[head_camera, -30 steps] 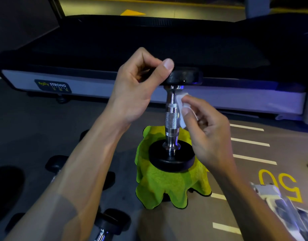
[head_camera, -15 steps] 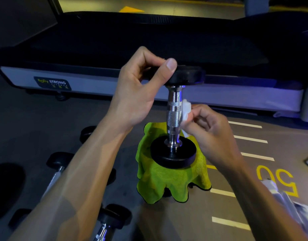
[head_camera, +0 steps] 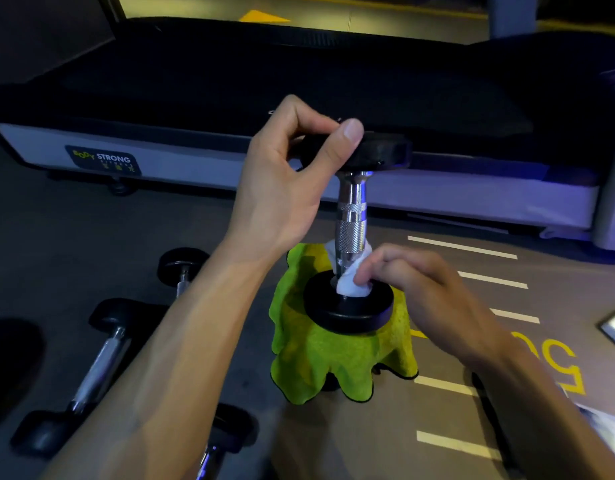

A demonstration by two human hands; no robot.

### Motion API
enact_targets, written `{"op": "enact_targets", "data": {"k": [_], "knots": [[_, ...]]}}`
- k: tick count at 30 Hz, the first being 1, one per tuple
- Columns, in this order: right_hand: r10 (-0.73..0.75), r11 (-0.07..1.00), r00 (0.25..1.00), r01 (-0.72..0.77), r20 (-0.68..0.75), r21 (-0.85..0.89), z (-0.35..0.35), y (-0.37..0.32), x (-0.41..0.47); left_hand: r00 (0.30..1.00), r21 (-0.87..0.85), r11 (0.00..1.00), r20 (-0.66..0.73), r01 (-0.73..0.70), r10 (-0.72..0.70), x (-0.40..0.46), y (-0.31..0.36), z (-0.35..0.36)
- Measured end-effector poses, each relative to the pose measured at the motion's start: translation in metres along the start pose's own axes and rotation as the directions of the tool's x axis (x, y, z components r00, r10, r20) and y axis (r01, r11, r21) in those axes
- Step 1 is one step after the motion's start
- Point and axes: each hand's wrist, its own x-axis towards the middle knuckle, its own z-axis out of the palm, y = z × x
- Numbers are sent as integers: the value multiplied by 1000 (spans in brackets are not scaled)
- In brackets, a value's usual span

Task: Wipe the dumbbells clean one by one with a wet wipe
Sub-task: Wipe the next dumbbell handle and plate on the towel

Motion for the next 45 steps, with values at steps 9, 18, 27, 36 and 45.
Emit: {"op": "enact_targets", "data": {"k": [9, 18, 27, 36, 45], "knots": [[87, 985, 989, -68, -116, 161, -2, 19, 12, 999, 28, 999, -26, 23, -23, -3, 2, -1], [-29, 988, 998, 37, -59, 150, 14, 28, 4, 999, 22, 999, -35, 35, -35, -6, 5, 1], [-81, 959, 988, 42, 130, 281, 17, 32, 27, 999, 9, 1000, -29, 29, -29, -7, 5, 3], [-94, 982, 955, 43, -282, -183, 44, 23, 4, 998, 32, 999, -55, 8, -6, -11, 10, 5], [-87, 929, 946, -35, 311, 368, 7, 48, 41, 998, 19, 1000, -61, -2, 3, -8, 6, 2]]}}
